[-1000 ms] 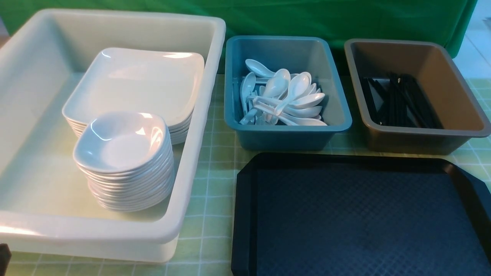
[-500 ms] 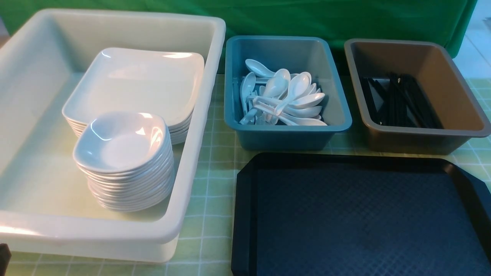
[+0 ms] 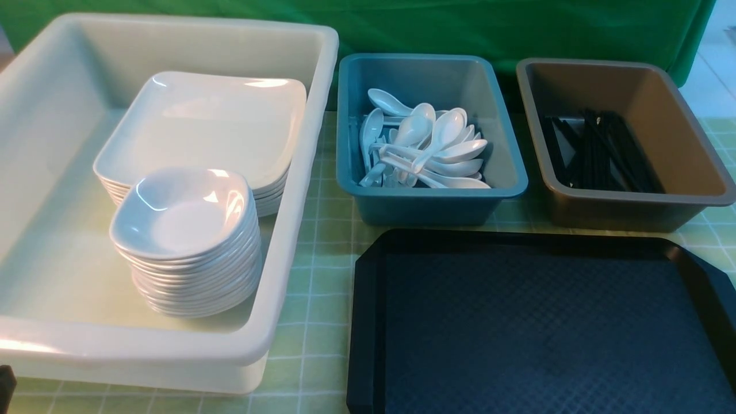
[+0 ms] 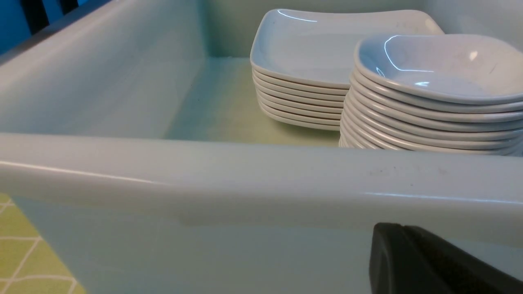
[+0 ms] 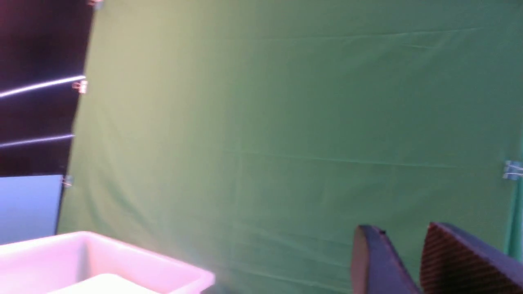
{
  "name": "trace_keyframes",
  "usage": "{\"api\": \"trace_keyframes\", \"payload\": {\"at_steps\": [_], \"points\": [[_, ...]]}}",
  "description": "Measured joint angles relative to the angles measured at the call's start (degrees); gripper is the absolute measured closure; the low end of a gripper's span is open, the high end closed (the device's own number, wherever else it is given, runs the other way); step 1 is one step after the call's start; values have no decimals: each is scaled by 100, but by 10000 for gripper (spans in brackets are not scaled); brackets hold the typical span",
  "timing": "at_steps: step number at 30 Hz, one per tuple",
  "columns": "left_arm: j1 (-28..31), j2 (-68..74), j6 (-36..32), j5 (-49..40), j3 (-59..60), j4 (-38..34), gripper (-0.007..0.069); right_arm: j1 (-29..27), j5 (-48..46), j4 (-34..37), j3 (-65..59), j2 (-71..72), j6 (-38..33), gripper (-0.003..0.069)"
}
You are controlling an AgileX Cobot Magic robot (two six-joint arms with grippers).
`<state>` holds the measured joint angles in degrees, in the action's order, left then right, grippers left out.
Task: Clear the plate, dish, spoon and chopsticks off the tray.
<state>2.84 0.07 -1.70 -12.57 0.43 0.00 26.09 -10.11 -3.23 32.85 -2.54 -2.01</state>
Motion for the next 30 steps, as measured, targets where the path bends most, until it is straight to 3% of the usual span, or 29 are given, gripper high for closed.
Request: {"api": "trace_keyframes", "payload": {"at_steps": [7,13,14,16,19,30], "points": [[0,0,0,0,0,0,641,-53,-92,218,-155,-3,-295,463],[0,0,0,-2,0,0,641,-1846,-139,244,-1518,90,-447,454],[0,0,0,-2,0,0,641,-1904,-139,244,-1579,90,-447,454],[0,0,0,-2,0,0,641,-2543,-138,244,-2357,114,-469,446],[0,0,0,-10,0,0,641,-2883,-250,244,-3184,217,-482,440],[0,-10,0,-38,0,31,641,-2683,-439,244,-3333,240,-631,422]]}}
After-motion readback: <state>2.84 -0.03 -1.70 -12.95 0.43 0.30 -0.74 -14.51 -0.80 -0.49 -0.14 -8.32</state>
